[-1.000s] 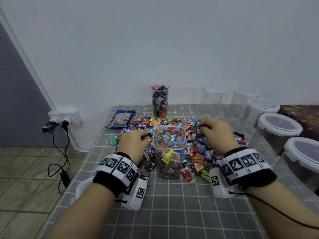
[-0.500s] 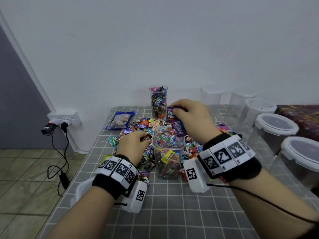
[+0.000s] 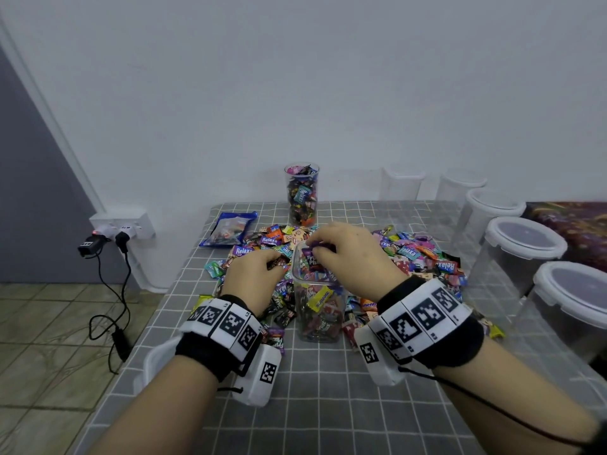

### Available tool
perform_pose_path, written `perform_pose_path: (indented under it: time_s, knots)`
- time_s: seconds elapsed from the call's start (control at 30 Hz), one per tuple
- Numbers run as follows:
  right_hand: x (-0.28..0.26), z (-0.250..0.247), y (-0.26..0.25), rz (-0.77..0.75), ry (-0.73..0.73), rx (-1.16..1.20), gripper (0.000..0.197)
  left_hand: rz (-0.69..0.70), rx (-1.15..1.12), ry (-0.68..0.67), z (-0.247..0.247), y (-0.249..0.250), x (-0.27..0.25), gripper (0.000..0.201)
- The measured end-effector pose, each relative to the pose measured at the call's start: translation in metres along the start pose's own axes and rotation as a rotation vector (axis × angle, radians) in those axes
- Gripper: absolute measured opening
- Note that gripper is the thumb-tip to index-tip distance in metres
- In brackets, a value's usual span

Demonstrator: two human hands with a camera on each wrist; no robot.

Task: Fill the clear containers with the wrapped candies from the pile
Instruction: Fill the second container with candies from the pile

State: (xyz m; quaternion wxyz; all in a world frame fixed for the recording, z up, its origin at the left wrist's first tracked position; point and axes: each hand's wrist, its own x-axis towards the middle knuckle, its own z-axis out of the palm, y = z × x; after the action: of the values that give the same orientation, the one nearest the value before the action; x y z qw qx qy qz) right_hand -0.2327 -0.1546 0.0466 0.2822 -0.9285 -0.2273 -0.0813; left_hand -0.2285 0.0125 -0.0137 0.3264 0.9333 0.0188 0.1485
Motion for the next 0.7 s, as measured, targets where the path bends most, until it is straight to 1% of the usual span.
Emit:
perform_pose_path:
  time_s: [0.2,0.27,0.33,0.4,0.43,0.5,0.57,0.63,0.67,0.7]
  knots:
    - [-0.001,-0.004,-0.003,-0.036,-0.044,0.027,0.024,-0.031,-0.007,0.019,-0.006,0.003,0.001,0.024]
    - [-0.002,-0.005,-0.004,-0.038,-0.047,0.030,0.023,-0.027,-0.009,0.024,-0.008,0.004,0.001,0.024]
    - [-0.005,-0.005,-0.002,-0.020,-0.017,0.057,0.023,-0.031,-0.027,0.027,-0.010,0.005,0.001,0.021]
    - [-0.011,-0.005,0.002,-0.011,0.054,0.103,0.026,-0.039,-0.057,0.034,-0.012,0.006,0.002,0.017]
    - [-0.014,-0.004,0.005,0.001,0.084,0.135,0.031,-0.041,-0.076,0.042,-0.014,0.006,0.002,0.016]
    - [-0.020,0.000,0.015,0.059,0.085,0.244,0.050,-0.035,-0.113,0.072,-0.018,0.007,0.005,0.018]
    - [-0.025,0.006,0.027,0.135,0.007,0.386,0.076,-0.011,-0.131,0.109,-0.025,0.013,0.006,0.017]
    - [-0.030,0.014,0.035,0.176,-0.077,0.507,0.099,0.038,-0.160,0.130,-0.032,0.022,0.007,0.013]
    - [-0.031,0.017,0.038,0.188,-0.108,0.560,0.104,0.064,-0.186,0.140,-0.035,0.026,0.007,0.013]
    - [-0.032,0.020,0.039,0.194,-0.128,0.611,0.102,0.085,-0.218,0.146,-0.038,0.032,0.006,0.013]
